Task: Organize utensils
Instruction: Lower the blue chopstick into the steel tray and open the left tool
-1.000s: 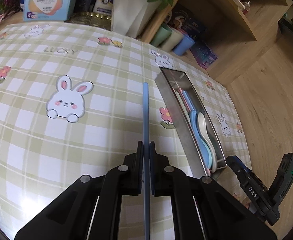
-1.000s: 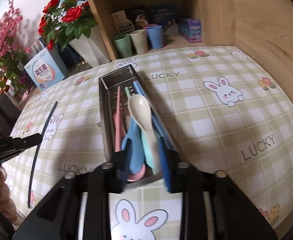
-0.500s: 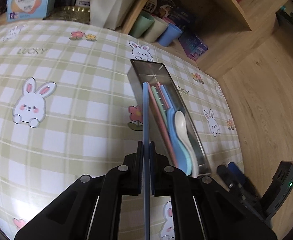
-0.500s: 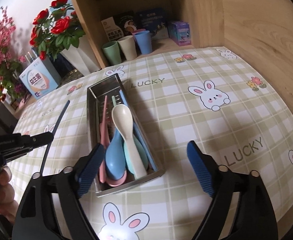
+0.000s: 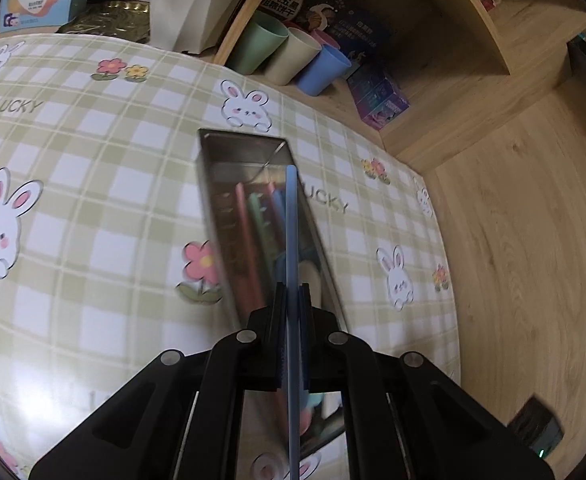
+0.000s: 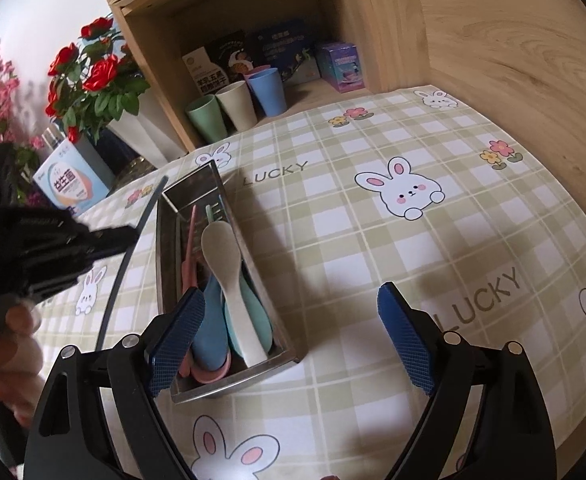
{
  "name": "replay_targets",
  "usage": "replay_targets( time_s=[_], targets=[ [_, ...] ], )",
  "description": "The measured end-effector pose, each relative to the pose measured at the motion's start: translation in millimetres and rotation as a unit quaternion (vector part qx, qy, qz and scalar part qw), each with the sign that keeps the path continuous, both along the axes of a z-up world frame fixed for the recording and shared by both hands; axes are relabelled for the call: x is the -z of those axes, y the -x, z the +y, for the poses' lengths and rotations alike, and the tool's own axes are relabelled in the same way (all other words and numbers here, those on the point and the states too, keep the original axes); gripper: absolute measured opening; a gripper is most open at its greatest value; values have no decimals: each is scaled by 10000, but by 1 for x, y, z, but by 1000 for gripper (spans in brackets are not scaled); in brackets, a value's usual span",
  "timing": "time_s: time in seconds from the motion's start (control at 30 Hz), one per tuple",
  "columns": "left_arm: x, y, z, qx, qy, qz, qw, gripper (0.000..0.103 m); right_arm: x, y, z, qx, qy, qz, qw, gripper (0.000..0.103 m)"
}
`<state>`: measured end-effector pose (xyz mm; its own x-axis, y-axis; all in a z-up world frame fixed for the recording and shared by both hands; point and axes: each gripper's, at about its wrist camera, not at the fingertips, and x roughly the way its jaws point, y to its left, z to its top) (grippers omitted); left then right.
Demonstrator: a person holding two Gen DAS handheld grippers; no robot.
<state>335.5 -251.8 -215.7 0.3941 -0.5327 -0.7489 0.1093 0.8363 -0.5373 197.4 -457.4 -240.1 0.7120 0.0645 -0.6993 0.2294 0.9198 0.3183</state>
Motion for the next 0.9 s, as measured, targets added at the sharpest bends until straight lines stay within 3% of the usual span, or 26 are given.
replay_targets(
  time_s=[0.13,0.2,0.4,0.7,0.9],
  targets=[
    [7,-18,-10,-181,467,192,9986,6,3,3,-5,67,-29,41,10000,85],
    [15,-25,-12,-359,513,354,9974,6,5,4,-9,107,-51,74,9999,85],
    [28,-30,-12,-574,257,498,9968,6,5,7,-19,311,-188,174,9992,85],
    [33,-32,-17,-275,85,486,9984,8,-3,11,-18,411,-183,166,9989,85],
    [11,-21,-1,-21,-293,-41,9996,9,-12,14,-13,400,-122,137,9990,85]
  ],
)
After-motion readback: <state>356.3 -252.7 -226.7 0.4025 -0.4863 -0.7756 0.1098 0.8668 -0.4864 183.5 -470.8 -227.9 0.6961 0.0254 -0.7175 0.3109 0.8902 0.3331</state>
